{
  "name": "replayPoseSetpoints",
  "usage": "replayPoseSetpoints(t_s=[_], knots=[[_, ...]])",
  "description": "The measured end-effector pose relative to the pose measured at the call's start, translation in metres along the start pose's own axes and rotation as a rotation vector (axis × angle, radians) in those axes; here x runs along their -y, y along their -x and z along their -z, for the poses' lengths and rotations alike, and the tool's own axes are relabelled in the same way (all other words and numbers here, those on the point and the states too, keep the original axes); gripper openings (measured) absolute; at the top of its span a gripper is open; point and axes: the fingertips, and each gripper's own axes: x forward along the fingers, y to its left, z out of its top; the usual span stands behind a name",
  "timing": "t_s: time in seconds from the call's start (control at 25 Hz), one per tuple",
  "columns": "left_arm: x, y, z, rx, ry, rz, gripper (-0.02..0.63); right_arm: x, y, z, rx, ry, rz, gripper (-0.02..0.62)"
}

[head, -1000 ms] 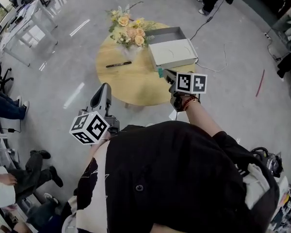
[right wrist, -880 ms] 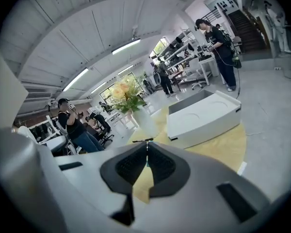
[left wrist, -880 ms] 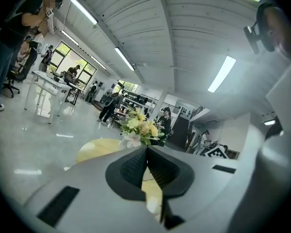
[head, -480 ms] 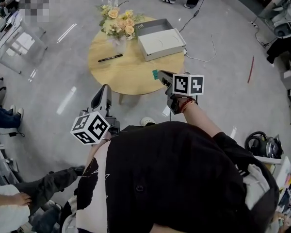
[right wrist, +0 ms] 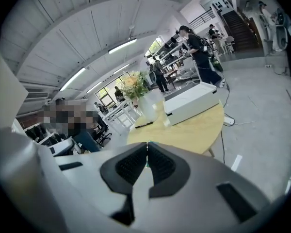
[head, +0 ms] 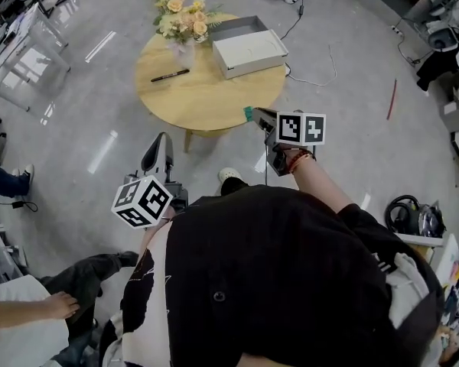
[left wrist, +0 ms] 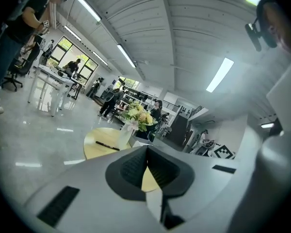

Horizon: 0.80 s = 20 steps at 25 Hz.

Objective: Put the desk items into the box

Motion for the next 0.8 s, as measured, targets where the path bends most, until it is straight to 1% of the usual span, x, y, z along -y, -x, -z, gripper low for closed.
replayPoseSetpoints(t_s=[0.12, 0.24, 0.44, 0.64, 0.8], knots=[[-0.006, 0.011, -0.003, 0.010, -0.013, -0.010, 0.011, 0.003, 0.001, -0.004, 0.024, -0.018, 0.007, 0.014], [-0.011, 0.026, -0.005, 0.028, -0.019, -0.044, 0.011, 0.001, 0.001, -0.012, 0.055, -0.044, -0.011, 0.014], [-0.016, 0.043, -0.006, 0.051, -0.006, -0.091, 0.011, -0.005, 0.006, -0.022, 0.079, -0.042, -0.033, 0.014], [-0.016, 0.038, -0.002, 0.045, -0.015, -0.101, 0.011, -0.002, 0.001, -0.025, 0.095, -0.062, -0.056, 0.014], [-0.010, 0.021, -0.001, 0.044, -0.016, -0.101, 0.011, 0.008, -0.005, -0.025, 0.076, -0.071, -0.068, 0.014]])
